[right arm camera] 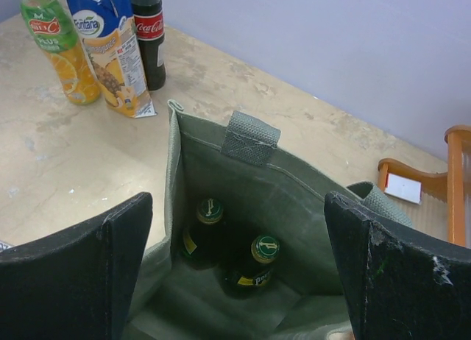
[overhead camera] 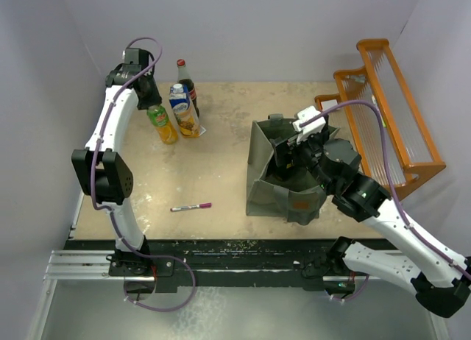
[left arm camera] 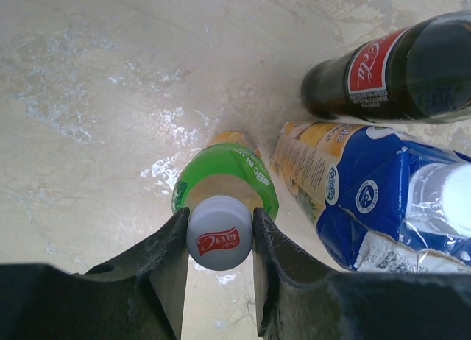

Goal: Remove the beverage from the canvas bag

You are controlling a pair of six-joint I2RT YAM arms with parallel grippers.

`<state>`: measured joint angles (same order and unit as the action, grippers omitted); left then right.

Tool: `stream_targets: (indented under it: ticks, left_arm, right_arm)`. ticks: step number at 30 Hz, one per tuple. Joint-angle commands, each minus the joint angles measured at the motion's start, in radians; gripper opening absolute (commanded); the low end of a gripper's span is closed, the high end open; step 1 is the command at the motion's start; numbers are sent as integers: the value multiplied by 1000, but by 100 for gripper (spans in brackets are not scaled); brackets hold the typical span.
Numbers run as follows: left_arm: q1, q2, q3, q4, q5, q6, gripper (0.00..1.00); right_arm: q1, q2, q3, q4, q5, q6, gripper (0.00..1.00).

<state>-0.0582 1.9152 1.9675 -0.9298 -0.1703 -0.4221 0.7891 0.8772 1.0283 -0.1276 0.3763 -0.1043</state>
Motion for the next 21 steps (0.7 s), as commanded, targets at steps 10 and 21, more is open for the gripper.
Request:
stream_targets:
  ticks: [10, 21]
  left_arm:
    - [2, 2, 76, 50, 21, 18, 58]
    - [1, -198, -43, 64, 122, -70, 81]
  right_arm:
    - [-13, 14, 42, 31, -19, -27, 100]
    - [-15, -48, 32, -43, -13, 92, 100]
